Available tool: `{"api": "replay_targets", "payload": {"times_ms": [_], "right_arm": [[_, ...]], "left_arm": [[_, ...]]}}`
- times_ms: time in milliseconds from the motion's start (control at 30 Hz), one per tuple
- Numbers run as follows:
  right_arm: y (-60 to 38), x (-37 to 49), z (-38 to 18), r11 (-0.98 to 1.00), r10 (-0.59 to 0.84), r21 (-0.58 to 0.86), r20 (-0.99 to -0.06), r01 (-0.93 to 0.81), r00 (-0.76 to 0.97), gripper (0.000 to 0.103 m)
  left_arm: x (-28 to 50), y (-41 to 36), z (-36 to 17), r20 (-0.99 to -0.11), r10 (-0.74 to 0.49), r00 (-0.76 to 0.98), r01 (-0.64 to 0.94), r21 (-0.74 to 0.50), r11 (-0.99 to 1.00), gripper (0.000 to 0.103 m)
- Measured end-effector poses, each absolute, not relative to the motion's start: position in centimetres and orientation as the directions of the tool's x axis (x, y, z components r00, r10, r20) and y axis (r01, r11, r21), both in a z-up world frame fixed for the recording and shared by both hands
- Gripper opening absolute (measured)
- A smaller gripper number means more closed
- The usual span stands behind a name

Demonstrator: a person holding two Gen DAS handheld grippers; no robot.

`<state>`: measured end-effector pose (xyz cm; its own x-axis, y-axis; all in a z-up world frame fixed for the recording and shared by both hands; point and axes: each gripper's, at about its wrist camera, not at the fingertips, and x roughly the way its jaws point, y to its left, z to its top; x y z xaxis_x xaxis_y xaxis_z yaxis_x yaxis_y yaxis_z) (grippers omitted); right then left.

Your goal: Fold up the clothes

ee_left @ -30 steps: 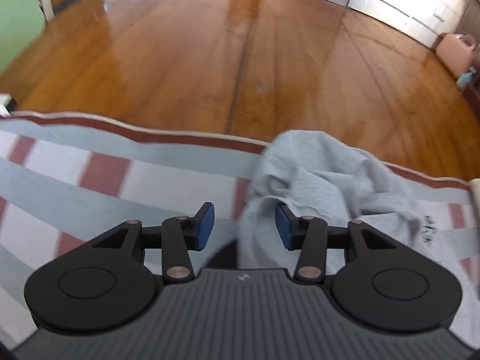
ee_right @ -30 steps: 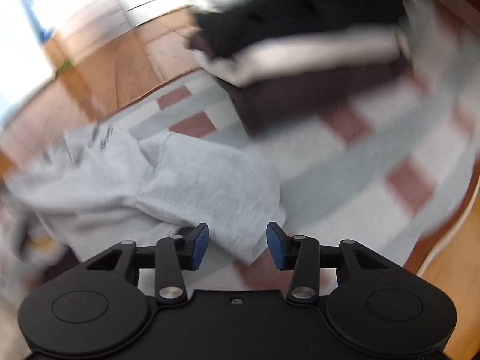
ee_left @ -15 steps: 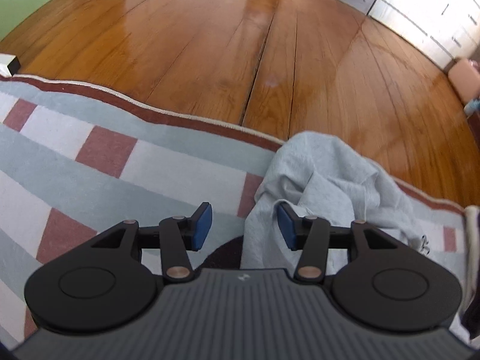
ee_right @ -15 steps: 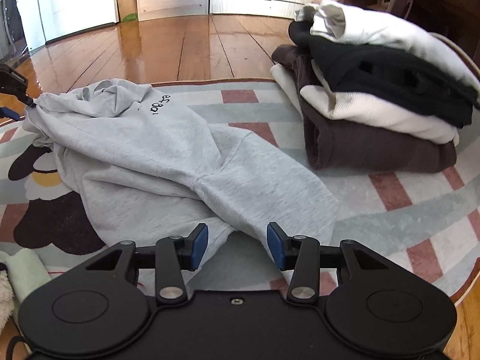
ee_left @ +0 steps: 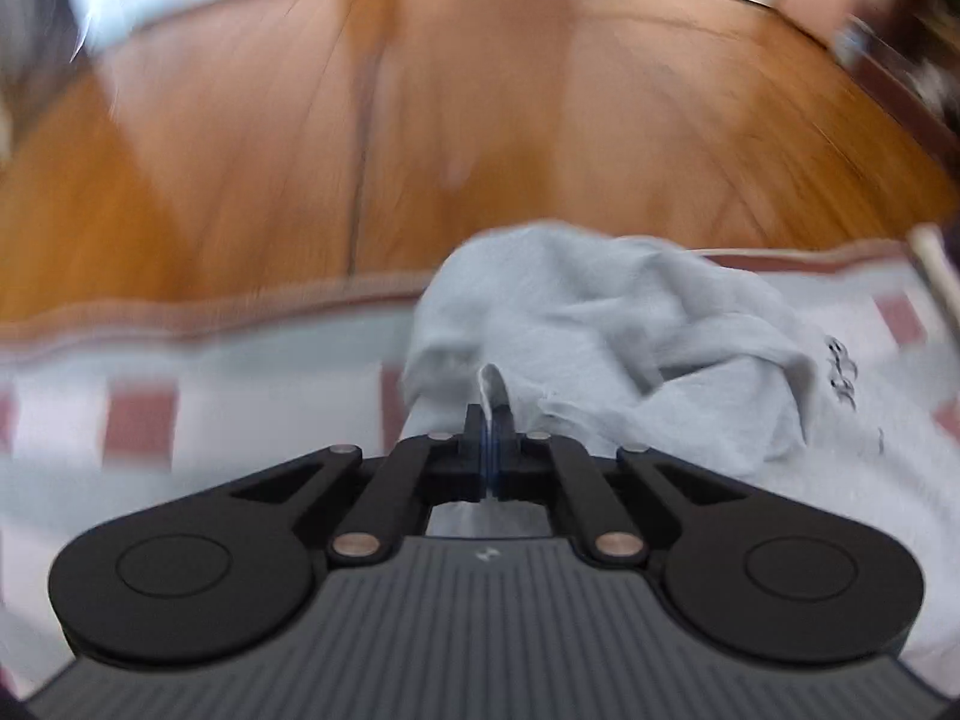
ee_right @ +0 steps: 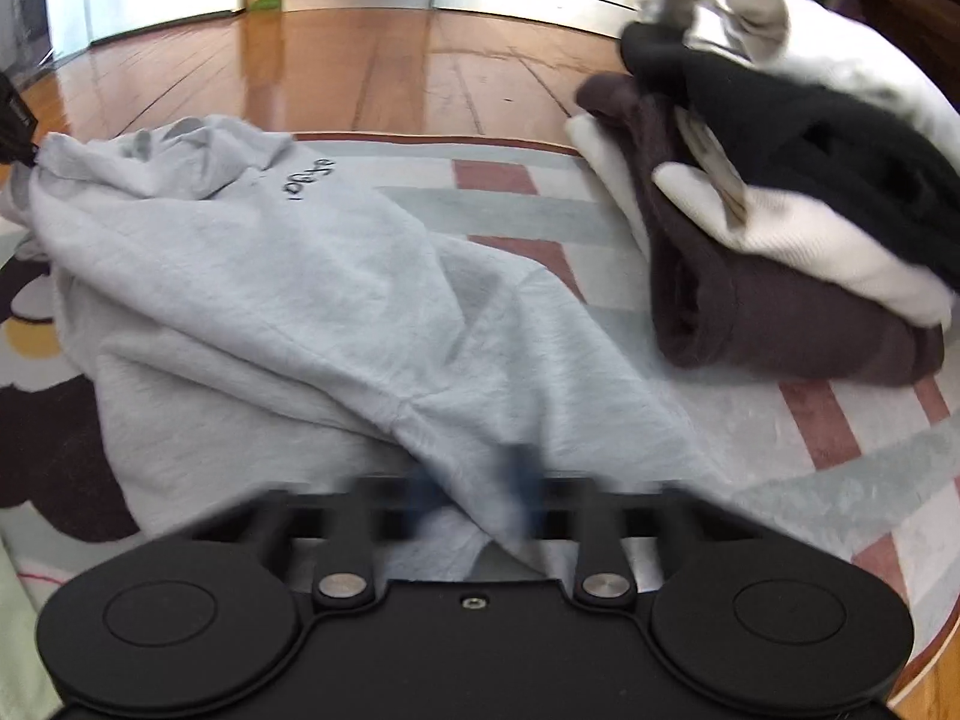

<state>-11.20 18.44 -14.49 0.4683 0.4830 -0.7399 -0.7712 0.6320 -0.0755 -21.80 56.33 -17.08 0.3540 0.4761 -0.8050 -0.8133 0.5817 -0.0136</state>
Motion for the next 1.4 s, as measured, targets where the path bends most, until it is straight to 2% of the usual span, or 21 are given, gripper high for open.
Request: {"api": "replay_targets", "payload": {"times_ms": [100,233,367,433,533,633,667,867,1000,1167,1267,1400], "right_arm": [[18.2,-10.9,-14.1,0.648,0.496,-0.05,-0.73,-0.76,0.471,0.003],[17.4,-12.6,-11.6,0.605,0.557,-0.063,-0.678,-0.794,0.479,0.003],[16.9,-14.0,-12.1,0.568,0.55,-0.102,-0.691,-0.817,0.469,0.003],[16.5,-13.8,-12.1,0.566,0.558,-0.063,-0.705,-0.822,0.438,0.003],[16.1,-13.7,-12.1,0.563,0.569,-0.034,-0.708,-0.826,0.417,0.003],[16.0,-14.0,-12.0,0.551,0.58,-0.025,-0.707,-0.834,0.405,0.003],[15.9,-14.1,-12.0,0.547,0.584,-0.022,-0.706,-0.837,0.4,0.003],[15.7,-14.6,-12.0,0.524,0.606,-0.003,-0.701,-0.852,0.375,0.003],[15.2,-14.5,-11.8,0.523,0.623,0.025,-0.694,-0.852,0.362,0.003],[14.7,-15.4,-11.4,0.463,0.681,0.06,-0.662,-0.884,0.312,0.003],[15.1,-17.0,-11.1,0.374,0.707,0.034,-0.658,-0.927,0.261,0.003],[14.3,-15.5,-10.3,0.465,0.673,0.031,-0.662,-0.885,0.33,0.003]], "left_arm": [[-20.6,55.3,-16.6,-0.778,0.453,0.435,-0.785,-0.082,0.613,0.001],[-20.2,54.8,-16.7,-0.752,0.5,0.429,-0.795,-0.051,0.605,0.001],[-21.3,54.8,-15.8,-0.722,0.519,0.458,-0.81,-0.098,0.579,0.001],[-21.6,54.4,-15.4,-0.707,0.538,0.458,-0.814,-0.091,0.573,0.001],[-21.5,53.3,-15.0,-0.671,0.62,0.407,-0.833,0.006,0.554,0.001],[-19.5,51.5,-15.6,-0.612,0.751,0.248,-0.815,0.287,0.503,0.001],[-19.0,51.2,-16.0,-0.602,0.763,0.235,-0.798,0.328,0.506,0.001],[-18.7,51.0,-15.8,-0.546,0.822,0.159,-0.809,0.405,0.426,0.001],[-20.1,51.4,-14.8,-0.557,0.812,0.173,-0.829,0.363,0.426,0.001],[-21.5,48.5,-11.9,-0.41,0.868,0.281,-0.786,0.42,0.453,0.001],[-20.2,48.5,-11.6,-0.453,0.839,0.301,-0.743,0.44,0.504,0.001],[-20.0,49.9,-7.3,-0.517,0.782,0.349,-0.804,0.263,0.533,0.001]]}}
